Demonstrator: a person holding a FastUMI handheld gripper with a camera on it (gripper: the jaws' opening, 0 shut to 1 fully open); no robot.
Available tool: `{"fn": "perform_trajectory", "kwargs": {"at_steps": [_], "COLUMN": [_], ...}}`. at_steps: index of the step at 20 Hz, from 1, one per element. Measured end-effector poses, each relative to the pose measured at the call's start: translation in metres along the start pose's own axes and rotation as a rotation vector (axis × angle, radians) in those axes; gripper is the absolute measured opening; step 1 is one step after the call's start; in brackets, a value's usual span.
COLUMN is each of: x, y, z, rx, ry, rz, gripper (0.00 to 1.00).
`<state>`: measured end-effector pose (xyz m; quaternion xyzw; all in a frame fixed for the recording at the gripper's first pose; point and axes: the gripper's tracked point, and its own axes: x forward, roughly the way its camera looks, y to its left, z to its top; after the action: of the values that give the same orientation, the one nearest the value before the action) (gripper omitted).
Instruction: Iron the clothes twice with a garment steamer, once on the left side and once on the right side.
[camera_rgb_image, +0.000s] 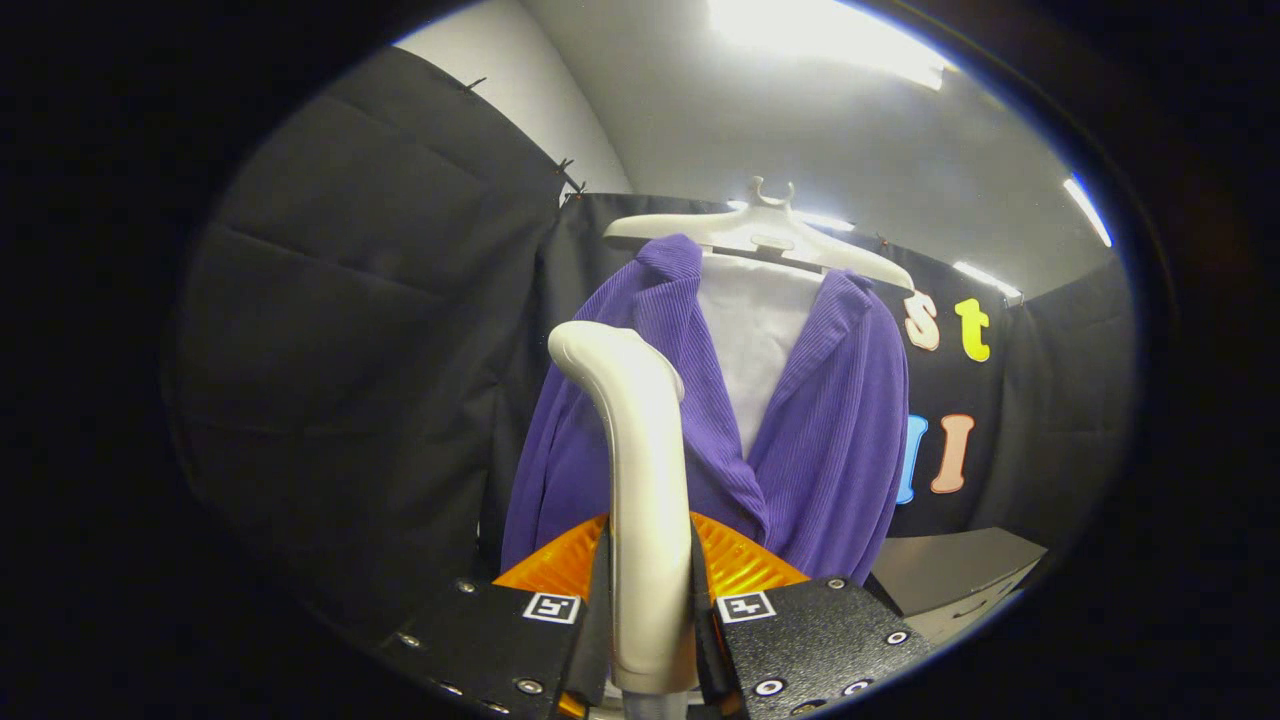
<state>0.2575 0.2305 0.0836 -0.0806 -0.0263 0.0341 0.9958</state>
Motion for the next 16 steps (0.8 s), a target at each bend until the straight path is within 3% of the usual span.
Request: {"fn": "perform_trajectory", "kwargs": {"at_steps": [16], "x": [-0.027], "y": [0.017], "z": [-0.129], "rx": [-0.043], "ry": [0.229], "rz": [0.04], "gripper": [0.35]}}
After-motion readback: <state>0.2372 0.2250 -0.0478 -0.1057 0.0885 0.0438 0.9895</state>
